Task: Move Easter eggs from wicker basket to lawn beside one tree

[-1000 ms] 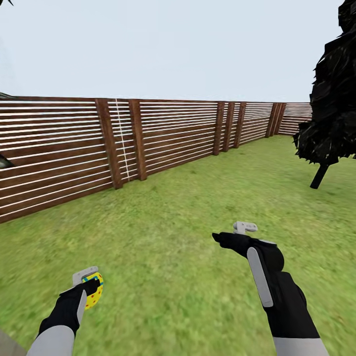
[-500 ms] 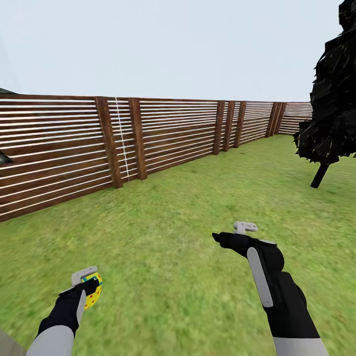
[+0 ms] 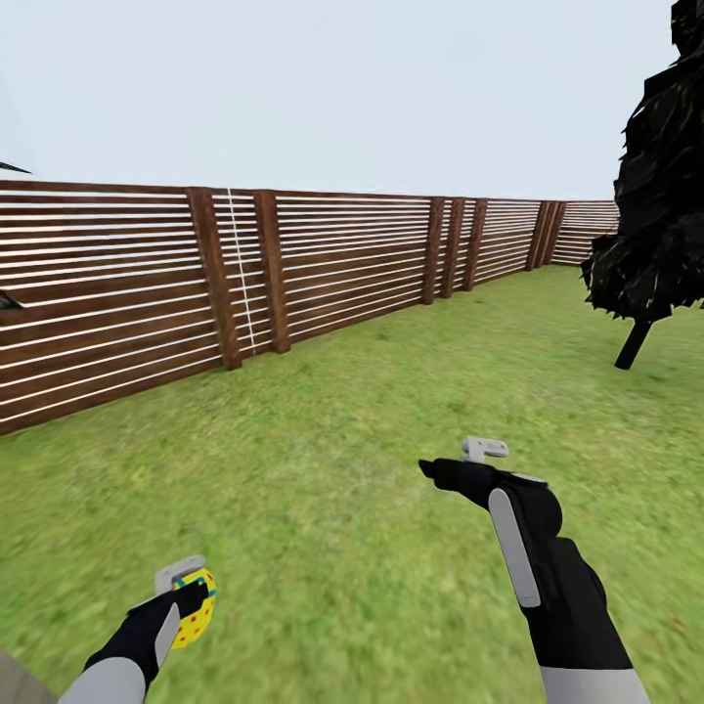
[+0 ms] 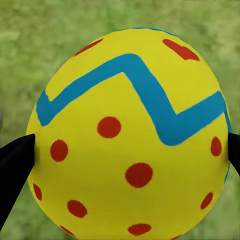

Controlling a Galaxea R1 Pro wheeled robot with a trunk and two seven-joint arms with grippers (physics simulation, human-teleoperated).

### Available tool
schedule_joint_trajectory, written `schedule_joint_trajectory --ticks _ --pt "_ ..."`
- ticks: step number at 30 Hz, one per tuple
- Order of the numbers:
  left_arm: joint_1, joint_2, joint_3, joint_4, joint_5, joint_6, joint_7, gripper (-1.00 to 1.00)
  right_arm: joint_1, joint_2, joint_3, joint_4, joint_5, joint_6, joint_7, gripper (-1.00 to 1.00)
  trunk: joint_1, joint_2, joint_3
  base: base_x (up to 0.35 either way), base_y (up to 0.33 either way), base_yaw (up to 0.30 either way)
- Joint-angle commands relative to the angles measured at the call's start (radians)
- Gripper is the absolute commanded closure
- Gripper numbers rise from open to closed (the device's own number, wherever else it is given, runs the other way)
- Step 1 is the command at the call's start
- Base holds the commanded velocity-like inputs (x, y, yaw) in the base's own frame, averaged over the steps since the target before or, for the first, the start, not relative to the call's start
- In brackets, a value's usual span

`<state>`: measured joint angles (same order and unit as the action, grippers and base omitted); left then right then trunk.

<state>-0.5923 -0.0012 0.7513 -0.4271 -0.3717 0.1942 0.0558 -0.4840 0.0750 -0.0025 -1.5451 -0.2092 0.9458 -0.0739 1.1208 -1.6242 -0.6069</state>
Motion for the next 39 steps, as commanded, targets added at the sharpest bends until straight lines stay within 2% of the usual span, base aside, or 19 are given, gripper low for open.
schedule_joint_trajectory --ticks 1,4,7,22,33,39 --pt "0.000 0.005 0.003 0.001 0.007 0.003 0.001 1.00 -0.001 0.000 0.000 -0.001 -0.009 0.004 -0.003 -1.00 0.004 -0.008 -0.004 0.000 0.000 0.000" --pt "0.000 0.015 0.003 0.003 0.064 0.001 0.003 1.00 -0.001 0.000 0.000 -0.001 -0.009 0.004 0.014 -1.00 0.015 -0.029 -0.014 0.000 0.000 0.003" --pt "0.000 0.020 0.003 0.003 0.086 0.001 0.004 1.00 -0.001 0.001 0.000 -0.001 -0.009 0.004 0.020 -1.00 0.027 -0.050 -0.025 0.000 0.000 0.105" --pt "0.000 0.027 0.004 0.004 0.095 0.001 0.006 1.00 -0.001 0.002 0.005 -0.001 -0.009 0.005 0.022 -1.00 0.084 -0.155 -0.075 0.000 0.000 0.034" --pt "0.000 0.027 0.004 0.004 0.099 0.001 0.026 1.00 -0.001 0.002 0.007 -0.001 -0.009 0.005 0.022 -1.00 0.127 -0.232 -0.110 0.000 0.000 0.236" --pt "0.000 0.027 0.004 0.016 0.098 0.000 0.033 1.00 -0.001 0.002 0.008 -0.001 -0.009 0.006 0.022 -1.00 0.150 -0.274 -0.129 0.000 0.000 0.060"
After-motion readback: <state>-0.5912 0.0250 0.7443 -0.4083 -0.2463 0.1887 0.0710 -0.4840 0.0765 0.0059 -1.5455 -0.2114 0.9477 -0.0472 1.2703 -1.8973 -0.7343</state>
